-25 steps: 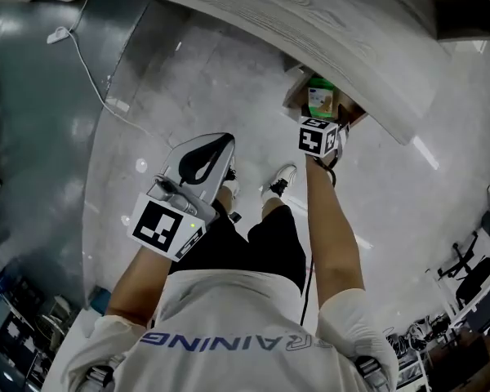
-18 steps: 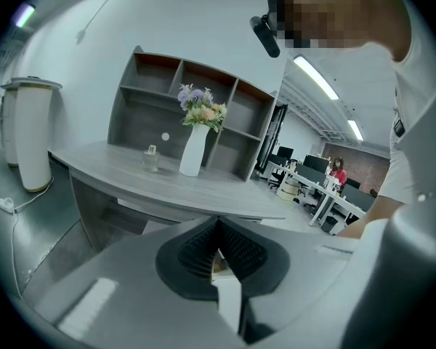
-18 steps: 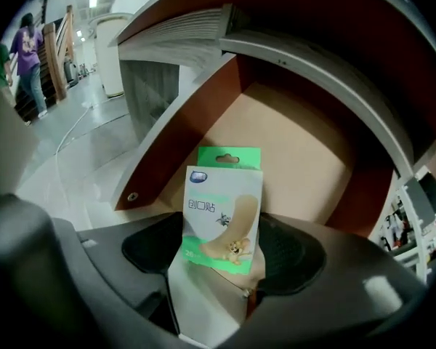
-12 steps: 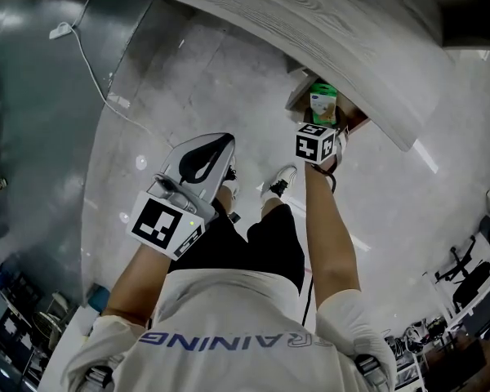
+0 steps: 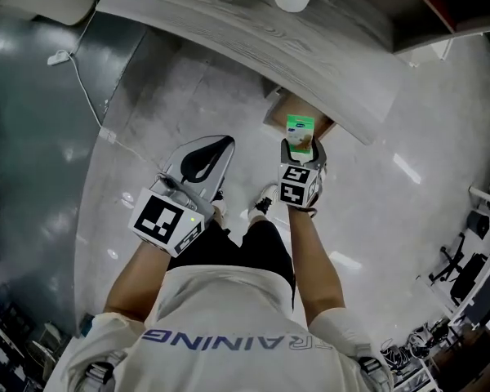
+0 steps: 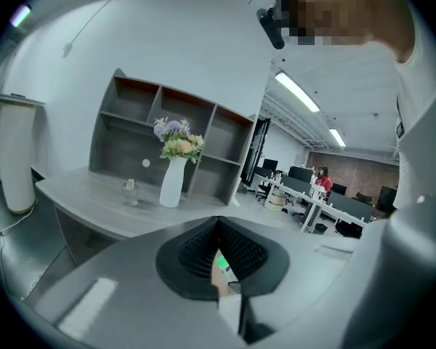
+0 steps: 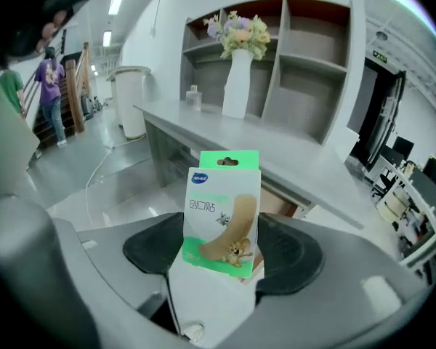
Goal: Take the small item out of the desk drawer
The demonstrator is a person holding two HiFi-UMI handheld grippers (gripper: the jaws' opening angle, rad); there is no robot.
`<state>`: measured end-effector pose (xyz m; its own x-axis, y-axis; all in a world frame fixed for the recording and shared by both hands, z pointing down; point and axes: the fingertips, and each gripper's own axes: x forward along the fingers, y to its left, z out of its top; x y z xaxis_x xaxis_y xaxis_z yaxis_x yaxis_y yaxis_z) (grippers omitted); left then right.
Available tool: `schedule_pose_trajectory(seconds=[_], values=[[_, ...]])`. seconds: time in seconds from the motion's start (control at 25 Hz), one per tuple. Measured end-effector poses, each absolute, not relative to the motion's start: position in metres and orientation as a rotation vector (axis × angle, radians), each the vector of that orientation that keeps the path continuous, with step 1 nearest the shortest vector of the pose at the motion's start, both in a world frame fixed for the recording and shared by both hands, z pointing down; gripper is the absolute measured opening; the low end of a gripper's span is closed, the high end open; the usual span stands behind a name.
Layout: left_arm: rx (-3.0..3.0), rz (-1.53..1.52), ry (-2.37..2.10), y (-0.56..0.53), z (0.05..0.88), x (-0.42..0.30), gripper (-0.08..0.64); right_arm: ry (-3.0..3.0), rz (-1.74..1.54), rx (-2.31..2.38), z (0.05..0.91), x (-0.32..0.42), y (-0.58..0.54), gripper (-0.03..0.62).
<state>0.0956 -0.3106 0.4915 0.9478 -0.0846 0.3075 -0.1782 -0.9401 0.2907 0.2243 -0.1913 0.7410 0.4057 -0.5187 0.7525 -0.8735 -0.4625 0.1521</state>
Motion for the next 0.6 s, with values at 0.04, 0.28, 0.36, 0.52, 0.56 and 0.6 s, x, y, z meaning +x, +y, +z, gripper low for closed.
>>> schedule_pose_trajectory(seconds=[0.04, 0.28, 0.36, 0.52, 0.56, 0.6], values=[[2.797, 0.403, -0.189, -0.309, 0.482, 0.097, -0.002, -1.202, 0.853, 2.163, 0.722, 0.224, -0.190, 0.333], [2.861, 0.303, -0.169, -0.300, 0.435, 0.107, -0.002, -1.329, 0.702, 2.335, 0.597, 0.233, -0.185, 0.333], [2.870, 0.272, -0.161, -0.298, 0.423, 0.110, -0.002, -1.365, 0.630, 2.389, 0.554, 0.237, -0.183, 0.333], [2.878, 0.210, -0.142, -0.285, 0.393, 0.113, -0.002, -1.433, 0.482, 2.474, 0.469, 0.240, -0.170, 0.334], [2.886, 0.193, -0.137, -0.282, 0.385, 0.114, -0.002, -1.445, 0.443, 2.491, 0.451, 0.241, -0.167, 0.334], [2.895, 0.175, -0.131, -0.279, 0.377, 0.115, -0.002, -1.456, 0.404, 2.508, 0.432, 0.241, -0.163, 0.334]])
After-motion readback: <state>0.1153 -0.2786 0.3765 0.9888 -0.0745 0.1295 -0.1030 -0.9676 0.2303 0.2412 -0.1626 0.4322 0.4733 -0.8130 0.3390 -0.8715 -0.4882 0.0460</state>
